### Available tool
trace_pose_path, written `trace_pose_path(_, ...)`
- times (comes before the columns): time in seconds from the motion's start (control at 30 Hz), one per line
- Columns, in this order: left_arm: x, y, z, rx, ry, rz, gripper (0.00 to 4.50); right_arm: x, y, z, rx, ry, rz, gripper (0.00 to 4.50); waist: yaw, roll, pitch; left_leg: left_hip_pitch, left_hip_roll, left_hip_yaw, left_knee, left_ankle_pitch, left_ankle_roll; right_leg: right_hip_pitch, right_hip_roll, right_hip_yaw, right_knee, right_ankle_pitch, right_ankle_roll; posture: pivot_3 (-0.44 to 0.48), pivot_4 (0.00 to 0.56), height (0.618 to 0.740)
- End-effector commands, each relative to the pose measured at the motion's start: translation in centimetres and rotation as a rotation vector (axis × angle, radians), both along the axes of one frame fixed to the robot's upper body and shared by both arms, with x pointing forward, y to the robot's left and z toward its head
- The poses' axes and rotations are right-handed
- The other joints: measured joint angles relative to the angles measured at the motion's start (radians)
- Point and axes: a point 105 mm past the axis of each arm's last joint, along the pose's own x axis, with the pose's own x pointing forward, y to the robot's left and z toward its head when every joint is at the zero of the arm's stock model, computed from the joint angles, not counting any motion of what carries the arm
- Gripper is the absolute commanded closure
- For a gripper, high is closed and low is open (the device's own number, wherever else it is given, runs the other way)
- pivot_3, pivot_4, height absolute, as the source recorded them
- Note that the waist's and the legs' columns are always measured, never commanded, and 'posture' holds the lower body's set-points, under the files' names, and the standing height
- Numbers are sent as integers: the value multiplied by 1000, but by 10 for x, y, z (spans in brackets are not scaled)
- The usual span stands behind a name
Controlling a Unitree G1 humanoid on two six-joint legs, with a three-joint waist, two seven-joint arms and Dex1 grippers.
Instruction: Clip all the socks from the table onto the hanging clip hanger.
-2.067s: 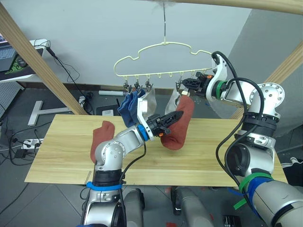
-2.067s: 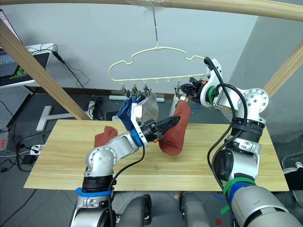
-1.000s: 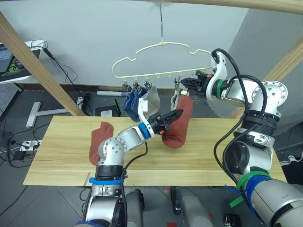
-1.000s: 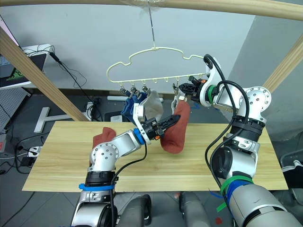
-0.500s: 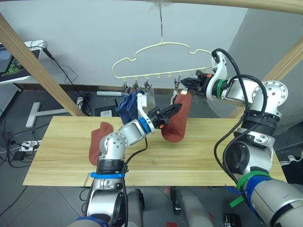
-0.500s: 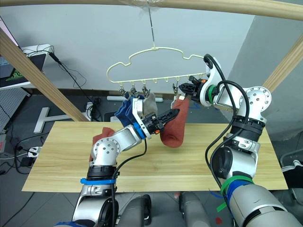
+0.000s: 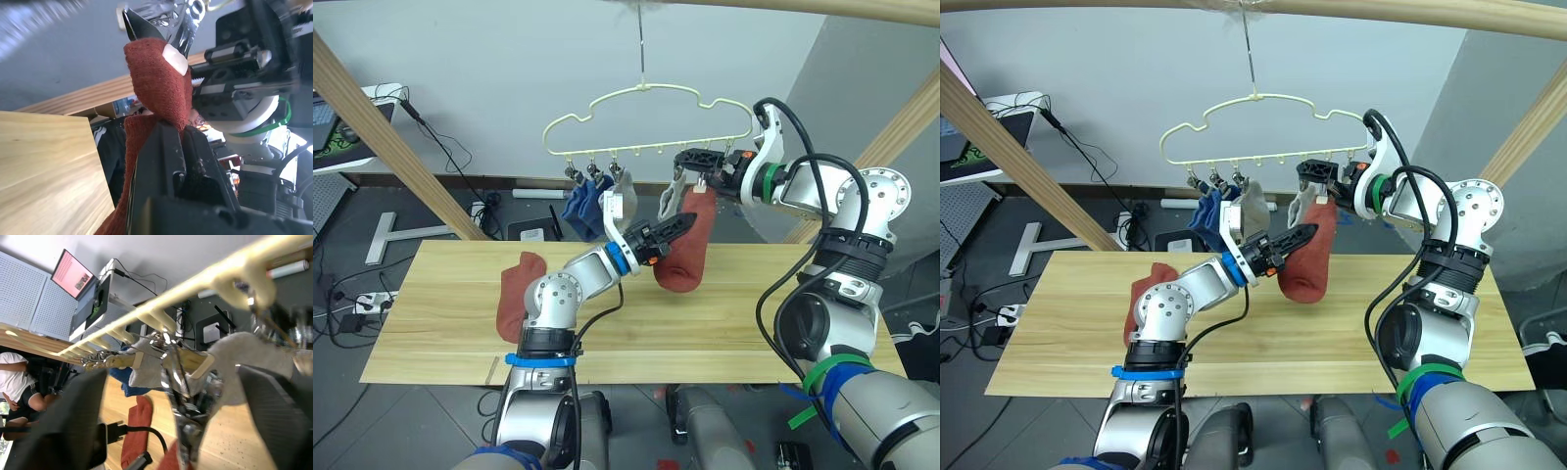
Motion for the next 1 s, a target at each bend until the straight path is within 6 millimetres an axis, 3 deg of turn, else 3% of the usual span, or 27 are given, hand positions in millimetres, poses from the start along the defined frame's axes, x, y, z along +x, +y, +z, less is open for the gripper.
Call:
trace_pose_path(0.03,2,-4,3,13,-46,-1,4500,-14,-9,20,-69,-185,-2,43,1,0,0,0,0,0,0,0,0,0,0,0,0,0,0,-92,253,740)
trace_pose_path(0.1,4,-5,0,20,-46,9,4500,-24,-11,17,-118,-237,24,43,3,0,0,0,0,-1,0,0,0,1,0,0,-1,0,0,-97,253,740)
trace_pose_path(0.2,9,-6,0,39,-68,32,3773,-35,-20,11,-231,-349,20,0,-1,0,0,-1,0,0,0,0,0,0,0,0,-1,0,0,-99,253,740)
trace_pose_path(0.4,5,-1,-5,58,-61,9,1846,-53,-30,-6,-320,-469,-29,0,-8,0,0,0,0,1,0,0,0,0,0,1,-1,0,1,-100,251,740)
trace_pose_path(0.6,0,18,-9,114,-64,24,5,-64,-22,-35,-399,-548,-60,0,-21,0,0,2,1,0,0,0,0,0,1,2,2,0,1,-83,245,740)
trace_pose_path(0.9,-16,55,1,262,-176,59,5,-59,-23,-52,-520,-666,-254,0,-26,0,0,2,0,1,1,0,-1,0,0,2,2,0,1,-52,239,740)
trace_pose_path(1.0,-25,67,3,394,-280,77,0,-58,-19,-53,-498,-678,-307,625,-27,0,0,2,2,0,0,0,-1,-1,1,2,3,0,1,-52,239,740)
